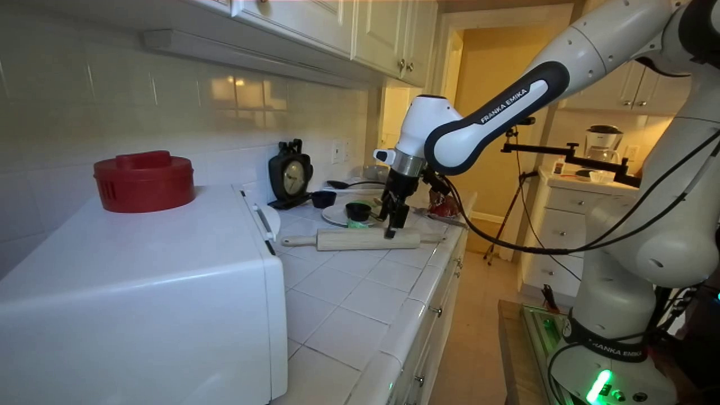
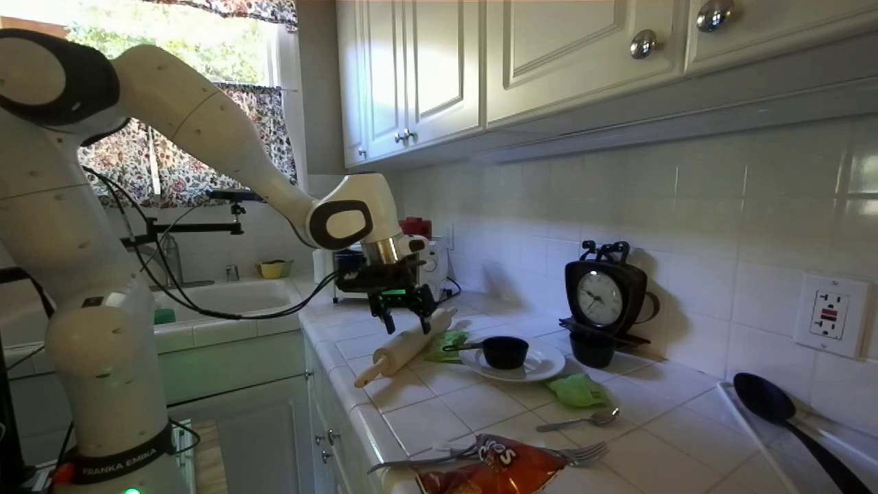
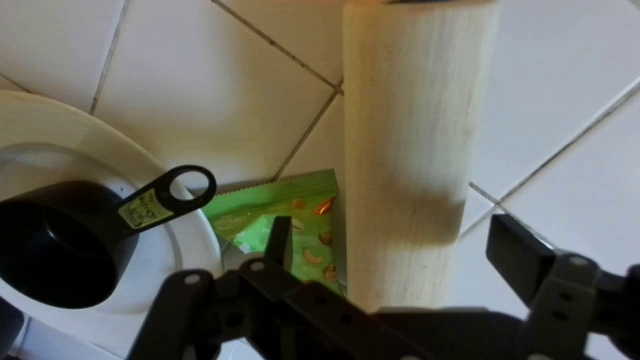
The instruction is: Put the rolling pin on top of the oven then open the oven door.
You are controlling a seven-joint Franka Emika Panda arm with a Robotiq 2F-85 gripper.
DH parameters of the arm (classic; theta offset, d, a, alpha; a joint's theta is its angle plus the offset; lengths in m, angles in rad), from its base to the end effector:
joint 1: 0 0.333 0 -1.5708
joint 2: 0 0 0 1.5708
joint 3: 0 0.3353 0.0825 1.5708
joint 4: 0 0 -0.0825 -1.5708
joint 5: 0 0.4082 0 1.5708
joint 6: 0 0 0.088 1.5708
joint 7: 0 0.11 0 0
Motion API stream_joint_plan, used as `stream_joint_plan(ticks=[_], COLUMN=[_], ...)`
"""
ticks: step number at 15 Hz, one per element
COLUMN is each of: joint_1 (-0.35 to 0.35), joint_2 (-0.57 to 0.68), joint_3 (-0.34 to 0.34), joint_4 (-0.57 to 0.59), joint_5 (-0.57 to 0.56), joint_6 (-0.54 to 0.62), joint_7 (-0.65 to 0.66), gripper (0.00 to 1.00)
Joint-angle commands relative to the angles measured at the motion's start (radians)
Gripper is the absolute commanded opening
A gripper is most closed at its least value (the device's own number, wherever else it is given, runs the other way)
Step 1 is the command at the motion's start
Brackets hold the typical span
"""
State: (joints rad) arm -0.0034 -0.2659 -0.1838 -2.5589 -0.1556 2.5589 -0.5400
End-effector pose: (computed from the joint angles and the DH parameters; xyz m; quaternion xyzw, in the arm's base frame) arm 0.4586 -0.0844 0.3852 0.9636 0.2314 0.1134 0.0717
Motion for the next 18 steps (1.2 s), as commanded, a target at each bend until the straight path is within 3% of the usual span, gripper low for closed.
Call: stream_joint_plan(ticks=[1,2,4,8,12,18], joint_1=[-0.010,-0.011,-0.010,-0.010,-0.012,0.010], joint_2=[0.038,0.044,0.054,0.063,0.041,-0.134], joint_3=[0.010,0.012,0.013,0.017,0.024,0.055], joint_4=[0.003,0.003,0.005,0.008,-0.002,-0.093], joint_5=[0.011,0.011,0.016,0.020,0.010,0.003], joint_6=[0.024,0.026,0.028,0.028,0.027,0.050], joint_7=[0.018,0.021,0.023,0.027,0.041,0.015], gripper=[0.95,0.73,0.68,0.39,0.39,0.39])
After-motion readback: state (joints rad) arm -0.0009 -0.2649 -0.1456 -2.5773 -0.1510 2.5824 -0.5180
